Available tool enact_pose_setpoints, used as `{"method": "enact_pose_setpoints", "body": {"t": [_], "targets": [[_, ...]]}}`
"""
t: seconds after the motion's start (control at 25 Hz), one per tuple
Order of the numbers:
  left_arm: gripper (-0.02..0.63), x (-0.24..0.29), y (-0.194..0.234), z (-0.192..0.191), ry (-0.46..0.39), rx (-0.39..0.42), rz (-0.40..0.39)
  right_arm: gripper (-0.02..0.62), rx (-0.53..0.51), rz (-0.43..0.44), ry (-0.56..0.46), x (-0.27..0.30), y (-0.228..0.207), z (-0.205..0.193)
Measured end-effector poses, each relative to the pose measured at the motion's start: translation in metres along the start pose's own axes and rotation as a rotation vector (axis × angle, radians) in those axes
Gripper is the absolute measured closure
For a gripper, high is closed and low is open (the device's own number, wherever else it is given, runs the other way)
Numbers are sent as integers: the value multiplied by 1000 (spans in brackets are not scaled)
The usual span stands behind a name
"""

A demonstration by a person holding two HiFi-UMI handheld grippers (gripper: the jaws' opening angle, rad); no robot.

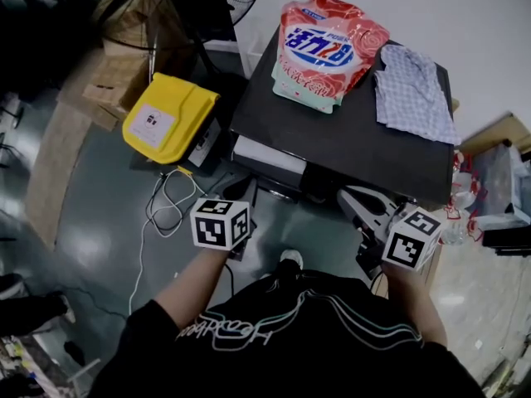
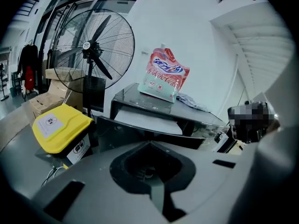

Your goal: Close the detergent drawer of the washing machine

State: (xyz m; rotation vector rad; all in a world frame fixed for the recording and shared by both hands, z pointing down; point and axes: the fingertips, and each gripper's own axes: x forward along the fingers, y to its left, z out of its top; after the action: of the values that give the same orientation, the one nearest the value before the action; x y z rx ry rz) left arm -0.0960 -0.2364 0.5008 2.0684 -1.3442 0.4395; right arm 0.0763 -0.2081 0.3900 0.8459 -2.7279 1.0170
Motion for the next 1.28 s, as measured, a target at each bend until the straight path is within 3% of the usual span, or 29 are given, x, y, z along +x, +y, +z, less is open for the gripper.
{"method": "enact_pose_setpoints", "body": {"t": [0.6,1.28], "targets": [[583,13,2,11,-26,28,-9,569,-33,-5,-19,6,-19,18],[583,38,7,30,-58,-8,20,569,-29,-41,-23,-15,-29,11]]}}
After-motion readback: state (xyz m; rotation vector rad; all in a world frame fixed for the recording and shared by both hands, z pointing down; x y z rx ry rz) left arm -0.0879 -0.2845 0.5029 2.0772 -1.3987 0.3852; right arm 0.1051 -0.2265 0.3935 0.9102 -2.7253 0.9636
